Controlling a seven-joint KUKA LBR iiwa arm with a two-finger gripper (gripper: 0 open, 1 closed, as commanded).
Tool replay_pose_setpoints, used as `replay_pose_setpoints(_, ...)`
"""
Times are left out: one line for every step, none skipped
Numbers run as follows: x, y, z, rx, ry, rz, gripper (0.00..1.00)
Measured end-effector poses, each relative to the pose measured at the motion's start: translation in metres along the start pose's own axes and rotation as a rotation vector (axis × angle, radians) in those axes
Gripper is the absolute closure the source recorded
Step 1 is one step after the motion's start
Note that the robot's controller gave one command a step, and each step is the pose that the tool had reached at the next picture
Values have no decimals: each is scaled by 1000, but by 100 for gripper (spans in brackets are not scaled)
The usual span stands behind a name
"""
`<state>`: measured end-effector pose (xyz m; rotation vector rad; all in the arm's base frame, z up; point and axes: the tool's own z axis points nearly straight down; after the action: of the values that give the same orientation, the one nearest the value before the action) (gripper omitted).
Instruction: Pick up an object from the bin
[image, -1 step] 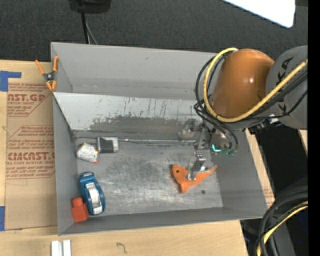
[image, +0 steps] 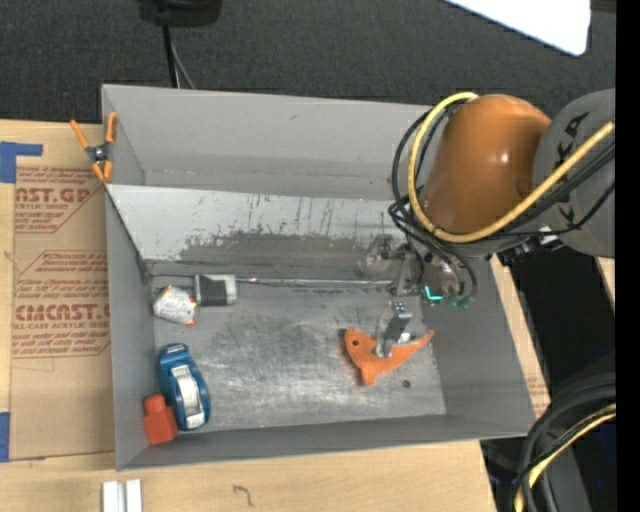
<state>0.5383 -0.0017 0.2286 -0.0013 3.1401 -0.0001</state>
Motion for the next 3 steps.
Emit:
replay_pose_setpoints(2,-4,40,0,-9,-28,0)
replay_pose_setpoints(22,-28,102,0,-3,-99,0)
replay_pose_setpoints(-53,-40,154,-1,-15,-350,100)
